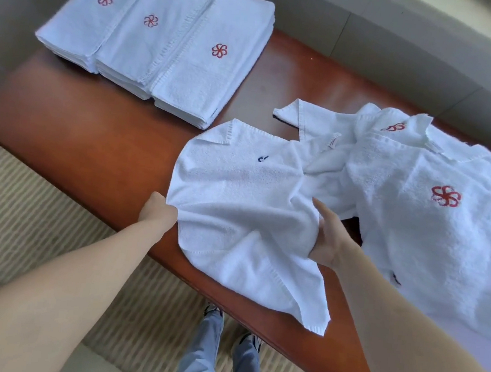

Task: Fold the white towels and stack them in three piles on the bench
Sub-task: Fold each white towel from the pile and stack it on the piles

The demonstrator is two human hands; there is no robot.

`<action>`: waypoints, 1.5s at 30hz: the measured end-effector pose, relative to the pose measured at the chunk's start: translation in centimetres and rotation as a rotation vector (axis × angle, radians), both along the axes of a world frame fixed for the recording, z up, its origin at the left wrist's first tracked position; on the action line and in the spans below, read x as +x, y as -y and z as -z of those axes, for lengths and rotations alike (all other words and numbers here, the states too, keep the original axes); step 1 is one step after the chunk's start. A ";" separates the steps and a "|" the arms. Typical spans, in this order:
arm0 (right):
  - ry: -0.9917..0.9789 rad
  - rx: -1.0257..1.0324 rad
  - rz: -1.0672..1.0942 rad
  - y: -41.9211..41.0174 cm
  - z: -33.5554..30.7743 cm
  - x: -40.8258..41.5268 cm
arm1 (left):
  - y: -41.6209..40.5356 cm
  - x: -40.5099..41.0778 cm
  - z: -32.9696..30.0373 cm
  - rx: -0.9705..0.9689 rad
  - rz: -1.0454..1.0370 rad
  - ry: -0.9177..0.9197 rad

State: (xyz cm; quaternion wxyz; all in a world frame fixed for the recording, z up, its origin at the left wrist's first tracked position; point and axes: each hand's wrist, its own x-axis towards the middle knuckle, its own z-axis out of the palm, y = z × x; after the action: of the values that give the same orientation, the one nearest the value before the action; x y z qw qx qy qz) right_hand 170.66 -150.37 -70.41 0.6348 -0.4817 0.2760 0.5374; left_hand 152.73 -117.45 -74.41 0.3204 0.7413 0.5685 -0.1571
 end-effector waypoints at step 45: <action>1.113 -0.298 0.203 8.5 -35.9 7.4 | 0.4 5.2 -39.8 -0.115 -0.158 0.971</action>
State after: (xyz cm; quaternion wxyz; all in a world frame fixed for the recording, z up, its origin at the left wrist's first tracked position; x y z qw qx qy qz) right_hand 178.06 -158.85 -34.55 0.6581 -0.7466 0.0185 0.0955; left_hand 157.91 -117.86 -34.56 0.5995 0.6647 0.3984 0.2000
